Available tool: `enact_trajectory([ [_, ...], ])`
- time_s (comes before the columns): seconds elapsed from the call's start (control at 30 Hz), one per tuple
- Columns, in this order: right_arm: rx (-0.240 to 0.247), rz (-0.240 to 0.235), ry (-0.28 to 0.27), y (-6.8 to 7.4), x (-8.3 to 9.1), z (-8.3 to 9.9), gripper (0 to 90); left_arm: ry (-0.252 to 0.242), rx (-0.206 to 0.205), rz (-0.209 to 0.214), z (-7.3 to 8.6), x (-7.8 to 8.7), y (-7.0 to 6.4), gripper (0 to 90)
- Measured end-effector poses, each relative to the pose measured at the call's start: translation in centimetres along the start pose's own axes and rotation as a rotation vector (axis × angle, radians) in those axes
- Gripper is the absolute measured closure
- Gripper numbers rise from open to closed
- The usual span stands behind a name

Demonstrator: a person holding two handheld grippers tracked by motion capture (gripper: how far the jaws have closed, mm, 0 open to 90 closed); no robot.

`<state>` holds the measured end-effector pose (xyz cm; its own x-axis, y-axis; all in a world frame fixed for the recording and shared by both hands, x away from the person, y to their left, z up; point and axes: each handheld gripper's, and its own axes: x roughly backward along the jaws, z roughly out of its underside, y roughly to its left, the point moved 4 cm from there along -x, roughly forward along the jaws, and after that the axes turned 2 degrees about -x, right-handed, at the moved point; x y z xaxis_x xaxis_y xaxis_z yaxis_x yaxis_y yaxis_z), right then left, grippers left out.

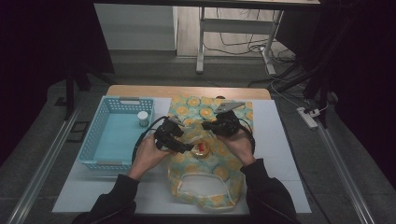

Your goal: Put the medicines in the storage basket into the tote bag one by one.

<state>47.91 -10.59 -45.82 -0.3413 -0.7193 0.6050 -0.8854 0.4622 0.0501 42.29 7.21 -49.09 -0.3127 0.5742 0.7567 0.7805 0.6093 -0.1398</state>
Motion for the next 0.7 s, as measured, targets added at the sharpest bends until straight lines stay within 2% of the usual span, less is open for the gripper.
enact_trajectory([
  [0.17,0.000,0.000,0.001,0.0,0.0,0.0,90.0,-0.004,0.011,-0.010,0.3,0.7,0.1,19.4],
  [0.33,0.000,0.001,-0.001,-0.1,0.1,0.0,90.0,-0.037,0.036,0.011,0.7,1.7,0.5,14.5],
  [0.7,0.004,0.003,0.001,-0.1,0.0,0.0,90.0,-0.074,0.064,0.015,2.1,3.5,2.3,3.8],
])
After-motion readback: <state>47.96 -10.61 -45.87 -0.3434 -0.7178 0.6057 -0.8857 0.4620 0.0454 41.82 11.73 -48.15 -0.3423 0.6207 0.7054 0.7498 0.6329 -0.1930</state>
